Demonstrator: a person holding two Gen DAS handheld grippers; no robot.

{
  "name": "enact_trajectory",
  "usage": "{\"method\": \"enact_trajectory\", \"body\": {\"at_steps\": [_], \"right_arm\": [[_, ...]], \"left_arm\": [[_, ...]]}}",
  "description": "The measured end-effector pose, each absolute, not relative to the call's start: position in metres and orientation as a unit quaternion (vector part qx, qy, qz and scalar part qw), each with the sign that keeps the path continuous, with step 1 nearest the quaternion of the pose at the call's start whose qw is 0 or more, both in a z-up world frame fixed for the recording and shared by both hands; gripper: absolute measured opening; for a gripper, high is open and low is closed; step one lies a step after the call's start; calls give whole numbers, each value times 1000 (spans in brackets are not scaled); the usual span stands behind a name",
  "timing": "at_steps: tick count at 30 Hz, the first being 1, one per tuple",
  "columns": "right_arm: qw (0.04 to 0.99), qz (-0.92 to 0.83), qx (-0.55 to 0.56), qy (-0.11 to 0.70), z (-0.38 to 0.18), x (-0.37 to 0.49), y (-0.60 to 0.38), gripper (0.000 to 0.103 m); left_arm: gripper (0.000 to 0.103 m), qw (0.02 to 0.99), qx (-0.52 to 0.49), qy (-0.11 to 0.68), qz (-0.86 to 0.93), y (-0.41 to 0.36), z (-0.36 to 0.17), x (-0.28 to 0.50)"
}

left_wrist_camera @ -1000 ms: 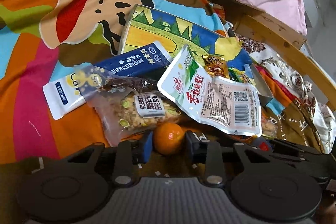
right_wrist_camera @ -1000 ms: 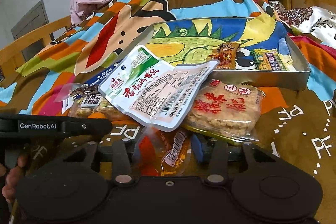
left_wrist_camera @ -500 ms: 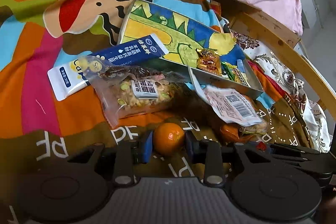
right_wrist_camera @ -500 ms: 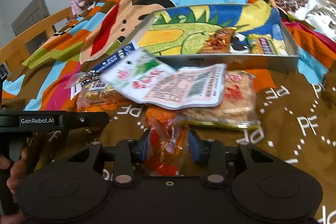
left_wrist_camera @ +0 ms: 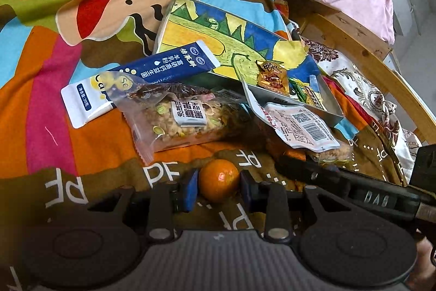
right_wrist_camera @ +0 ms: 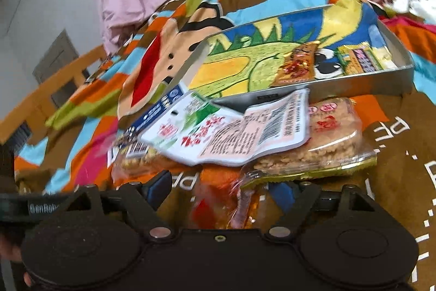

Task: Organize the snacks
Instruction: 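Grasp the mandarin orange with the left tool while the right tool grasps the orange spicy-strip packet, then carry the orange and the spicy-strip packet toward the tin box with both tools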

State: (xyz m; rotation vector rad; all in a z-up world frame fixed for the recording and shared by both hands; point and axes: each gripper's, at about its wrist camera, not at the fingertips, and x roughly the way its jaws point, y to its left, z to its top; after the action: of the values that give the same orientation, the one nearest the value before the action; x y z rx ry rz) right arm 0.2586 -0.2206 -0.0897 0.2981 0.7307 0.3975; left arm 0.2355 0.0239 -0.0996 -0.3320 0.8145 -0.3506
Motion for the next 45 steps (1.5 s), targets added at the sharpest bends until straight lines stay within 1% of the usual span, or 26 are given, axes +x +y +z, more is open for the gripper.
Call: {"method": "enact_trajectory", "body": {"at_steps": [3, 8, 12, 17, 18, 19, 21, 23, 27, 33, 39, 45], "right_arm": [[908, 177, 135, 355, -90, 259, -220, 56], [908, 176, 110, 363, -88, 257, -213, 52], [900, 176, 90, 389, -80, 246, -210, 48], [894, 190, 58, 402, -76, 225, -208, 48], [895, 191, 50, 400, -76, 225, -205, 49], [895, 193, 47, 400, -77, 226, -203, 53], [893, 197, 48, 402, -80, 229, -202, 55], [893, 199, 41, 401, -82, 231, -200, 54], [896, 203, 7, 395, -78, 224, -194, 48], [895, 206, -27, 394, -66, 199, -193, 46], [910, 183, -155, 337, -55, 165, -179, 46], [923, 167, -208, 278, -42, 140, -177, 46]], "left_arm": [[36, 890, -160, 392, -168, 24, -99, 235], [36, 890, -160, 392, -169, 24, -100, 235], [36, 891, -157, 392, -169, 24, -99, 235], [36, 892, -145, 394, -167, 23, -94, 229], [36, 892, -144, 395, -167, 23, -94, 229], [36, 891, -145, 397, -167, 23, -95, 230], [36, 890, -145, 398, -167, 23, -96, 230], [36, 890, -145, 398, -168, 24, -96, 230], [36, 892, -143, 396, -166, 23, -96, 229], [35, 899, -138, 386, -154, 23, -87, 217], [35, 906, -158, 364, -144, 28, -73, 198], [35, 921, -147, 333, -141, 20, -58, 175]]}}
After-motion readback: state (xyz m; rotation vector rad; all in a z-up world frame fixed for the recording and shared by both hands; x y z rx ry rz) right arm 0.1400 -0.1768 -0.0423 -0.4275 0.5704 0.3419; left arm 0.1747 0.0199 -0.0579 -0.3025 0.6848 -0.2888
